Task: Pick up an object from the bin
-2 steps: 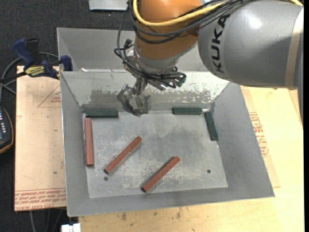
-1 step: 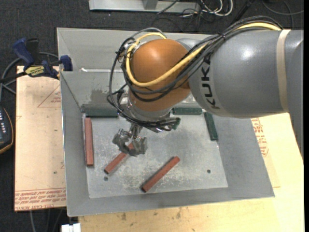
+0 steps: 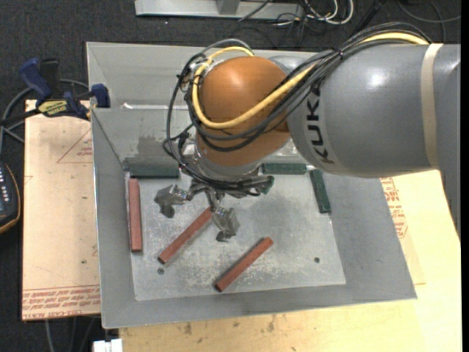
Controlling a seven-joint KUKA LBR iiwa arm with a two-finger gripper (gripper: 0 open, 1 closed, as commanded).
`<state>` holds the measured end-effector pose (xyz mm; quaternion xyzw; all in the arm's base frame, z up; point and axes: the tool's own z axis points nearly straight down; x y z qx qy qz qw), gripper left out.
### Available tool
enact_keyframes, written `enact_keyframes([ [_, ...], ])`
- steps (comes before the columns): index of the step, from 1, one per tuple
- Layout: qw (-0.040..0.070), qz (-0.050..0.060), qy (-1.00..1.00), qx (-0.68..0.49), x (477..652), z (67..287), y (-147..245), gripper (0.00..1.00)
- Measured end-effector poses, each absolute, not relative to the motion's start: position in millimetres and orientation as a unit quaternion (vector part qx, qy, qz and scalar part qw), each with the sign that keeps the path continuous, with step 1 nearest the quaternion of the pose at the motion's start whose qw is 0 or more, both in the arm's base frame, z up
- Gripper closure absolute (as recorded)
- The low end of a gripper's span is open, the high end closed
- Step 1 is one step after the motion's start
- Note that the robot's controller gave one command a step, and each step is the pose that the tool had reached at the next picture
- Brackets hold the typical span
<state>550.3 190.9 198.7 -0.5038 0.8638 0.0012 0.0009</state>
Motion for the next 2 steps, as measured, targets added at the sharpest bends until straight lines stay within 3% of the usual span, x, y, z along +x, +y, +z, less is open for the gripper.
enact_keyframes([
  [1,-0.002,0.002,0.852,-0.523,549.8,71.4,160.5,0.0],
  [2,0.001,0.001,0.852,-0.523,551.2,76.2,161.6,1.0],
])
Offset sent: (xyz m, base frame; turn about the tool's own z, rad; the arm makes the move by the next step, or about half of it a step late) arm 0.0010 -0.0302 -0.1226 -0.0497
